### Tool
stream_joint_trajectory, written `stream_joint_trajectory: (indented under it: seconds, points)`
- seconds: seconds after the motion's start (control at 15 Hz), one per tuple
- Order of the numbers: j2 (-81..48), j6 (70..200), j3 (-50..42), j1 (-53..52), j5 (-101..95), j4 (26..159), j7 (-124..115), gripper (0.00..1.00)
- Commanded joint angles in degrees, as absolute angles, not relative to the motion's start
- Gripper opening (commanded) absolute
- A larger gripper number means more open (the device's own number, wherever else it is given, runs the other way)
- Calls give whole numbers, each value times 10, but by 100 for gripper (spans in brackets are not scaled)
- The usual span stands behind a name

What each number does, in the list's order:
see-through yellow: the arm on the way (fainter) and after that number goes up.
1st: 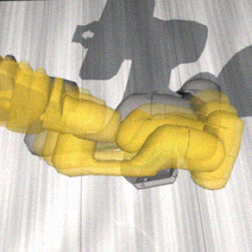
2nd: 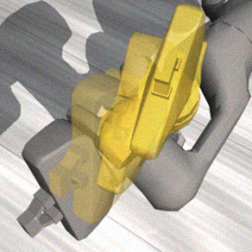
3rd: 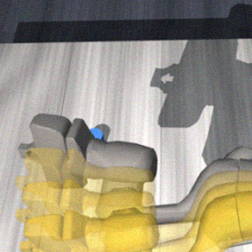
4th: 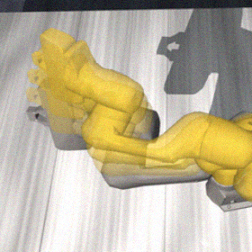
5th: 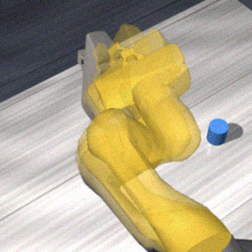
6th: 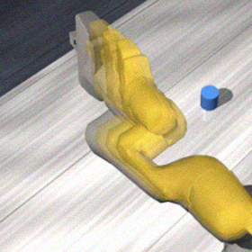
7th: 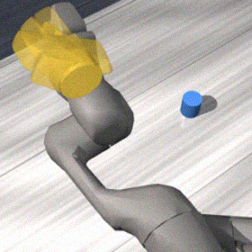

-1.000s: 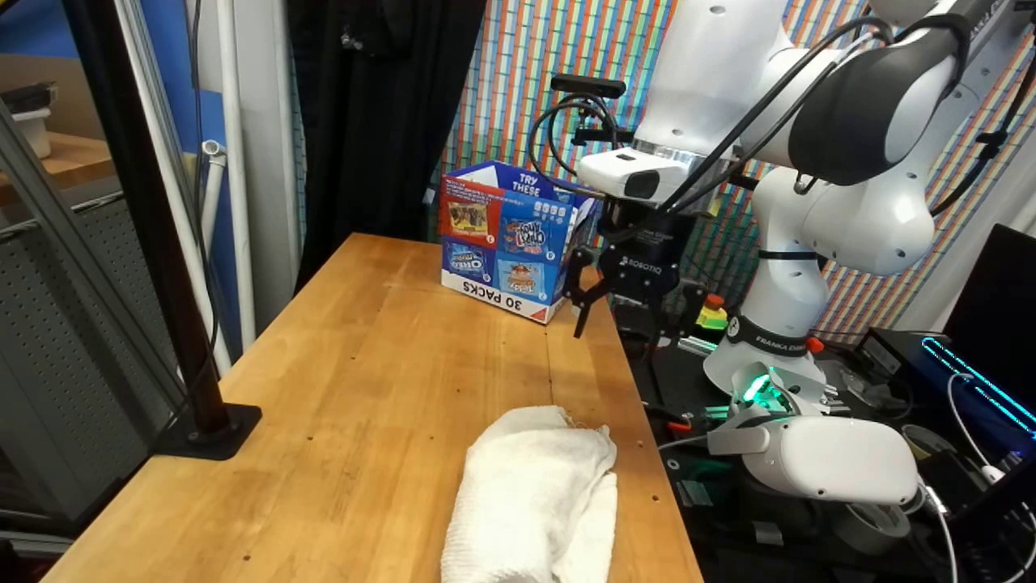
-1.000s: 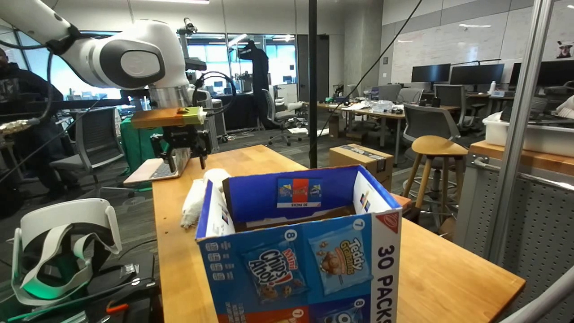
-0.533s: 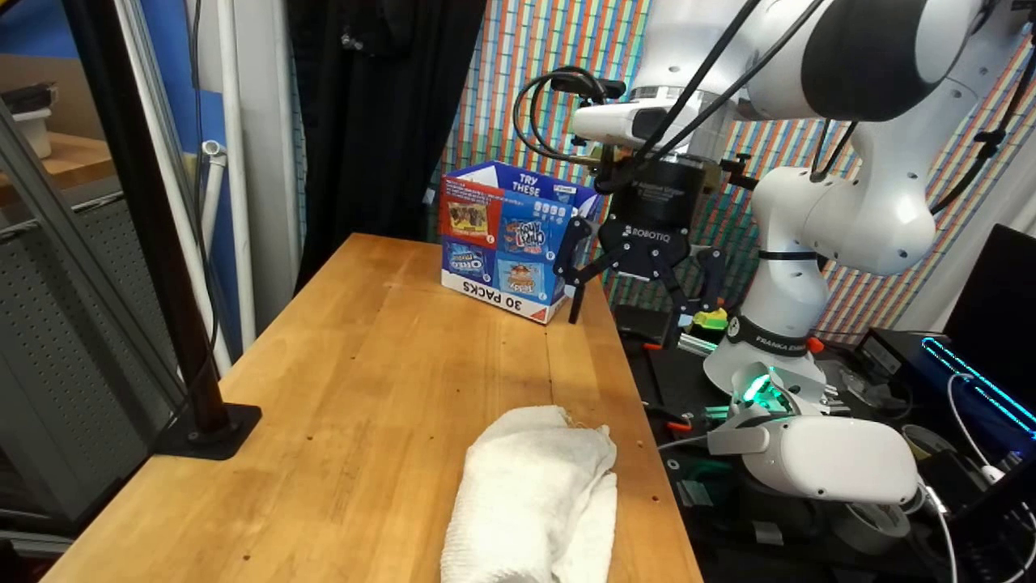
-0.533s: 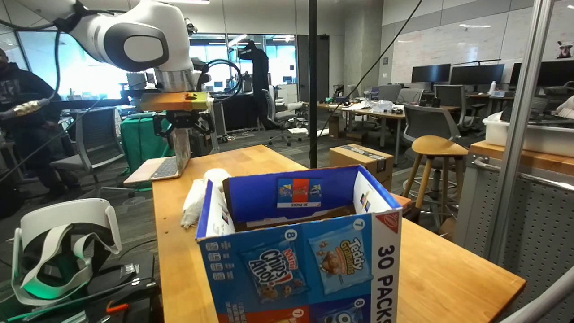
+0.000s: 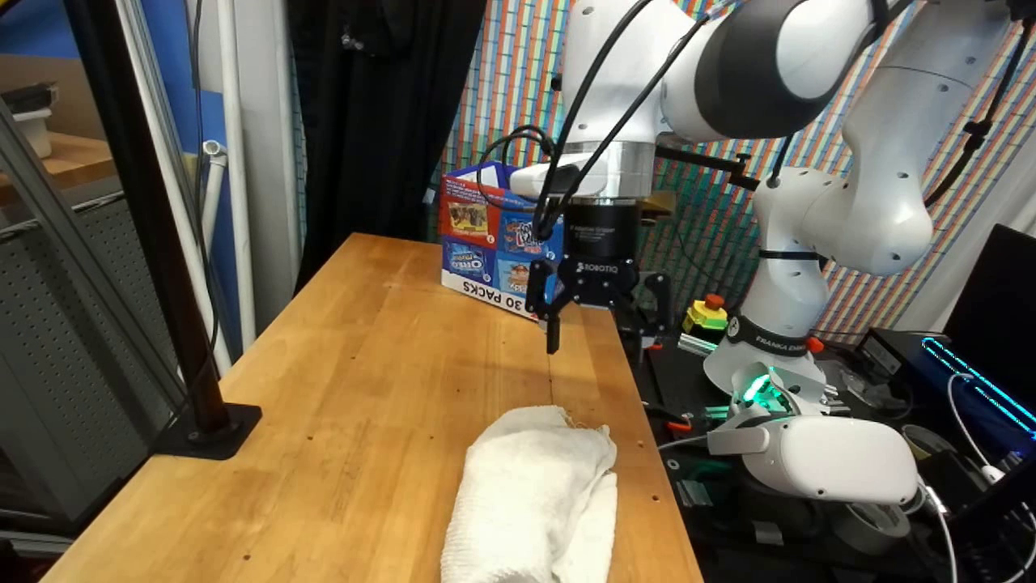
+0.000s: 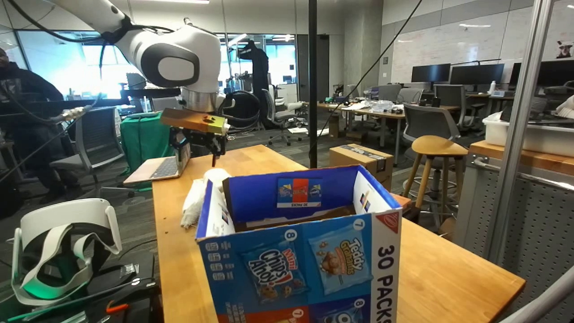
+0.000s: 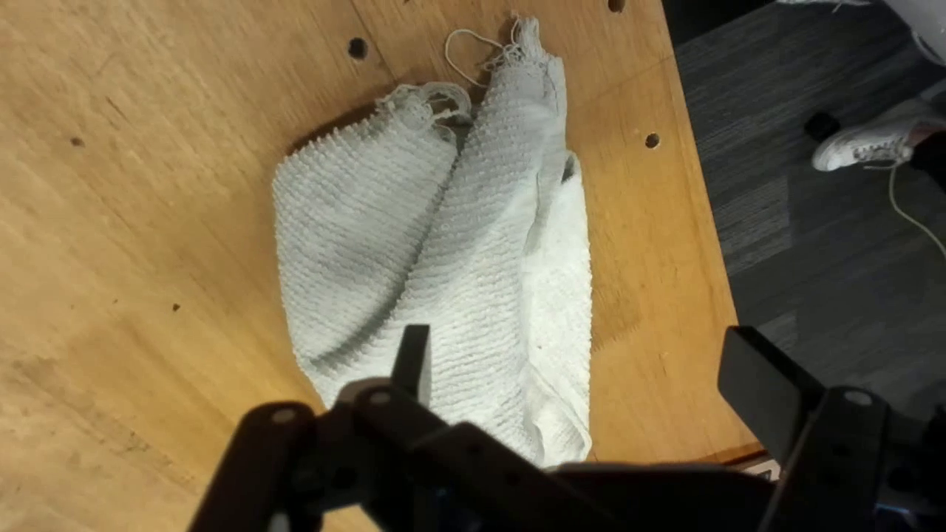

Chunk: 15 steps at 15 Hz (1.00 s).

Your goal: Put the green object in the towel then put it in the box

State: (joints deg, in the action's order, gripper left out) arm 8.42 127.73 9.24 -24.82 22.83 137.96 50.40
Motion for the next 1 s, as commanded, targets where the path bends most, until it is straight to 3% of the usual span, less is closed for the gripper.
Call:
stream_joint_trajectory:
  seconds: [0.0,0.93]
  points:
    - [12,1248,110,-215,218,1318,469,100]
    - [-24,1449,183,-202,80,1407,222,100]
